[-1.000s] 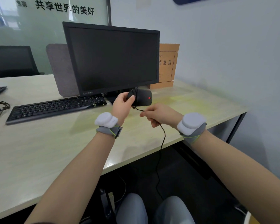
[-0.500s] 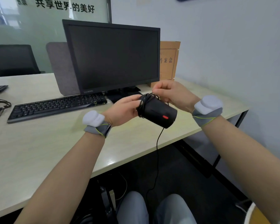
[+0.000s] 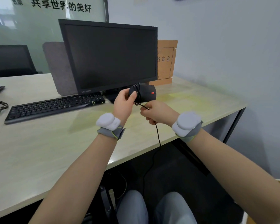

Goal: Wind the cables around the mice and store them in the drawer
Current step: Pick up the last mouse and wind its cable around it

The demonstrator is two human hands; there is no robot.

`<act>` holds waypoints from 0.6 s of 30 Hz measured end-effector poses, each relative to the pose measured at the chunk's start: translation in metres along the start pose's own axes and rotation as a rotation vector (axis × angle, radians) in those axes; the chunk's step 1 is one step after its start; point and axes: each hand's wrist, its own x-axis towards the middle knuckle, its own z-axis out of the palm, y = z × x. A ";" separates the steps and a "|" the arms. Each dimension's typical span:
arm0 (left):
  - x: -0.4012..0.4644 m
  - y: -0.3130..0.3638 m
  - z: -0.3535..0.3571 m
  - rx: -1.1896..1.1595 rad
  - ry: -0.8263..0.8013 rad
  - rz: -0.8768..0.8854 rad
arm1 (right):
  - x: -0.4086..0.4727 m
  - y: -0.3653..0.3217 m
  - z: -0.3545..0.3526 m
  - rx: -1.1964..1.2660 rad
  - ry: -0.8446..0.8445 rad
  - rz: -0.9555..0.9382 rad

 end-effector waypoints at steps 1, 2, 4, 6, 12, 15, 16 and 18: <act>0.001 0.001 0.000 0.017 0.020 -0.001 | -0.001 -0.001 -0.001 0.059 -0.028 0.024; 0.003 0.001 0.001 0.031 0.043 -0.003 | -0.002 -0.002 -0.002 0.116 -0.058 0.049; 0.005 0.002 0.004 0.054 0.084 -0.001 | -0.006 -0.004 -0.005 0.183 -0.119 0.096; 0.006 -0.001 0.004 0.107 0.116 0.017 | -0.011 -0.005 -0.007 0.216 -0.149 0.122; 0.001 -0.015 -0.006 0.320 -0.059 0.074 | -0.017 -0.015 -0.029 0.189 0.158 -0.052; -0.005 -0.012 -0.006 0.261 -0.200 0.050 | -0.014 -0.018 -0.045 0.140 0.230 -0.140; -0.005 -0.011 -0.007 0.256 -0.253 0.061 | -0.012 -0.017 -0.048 0.116 0.239 -0.152; -0.007 -0.007 -0.009 0.193 -0.398 0.058 | -0.006 -0.013 -0.054 0.083 0.253 -0.172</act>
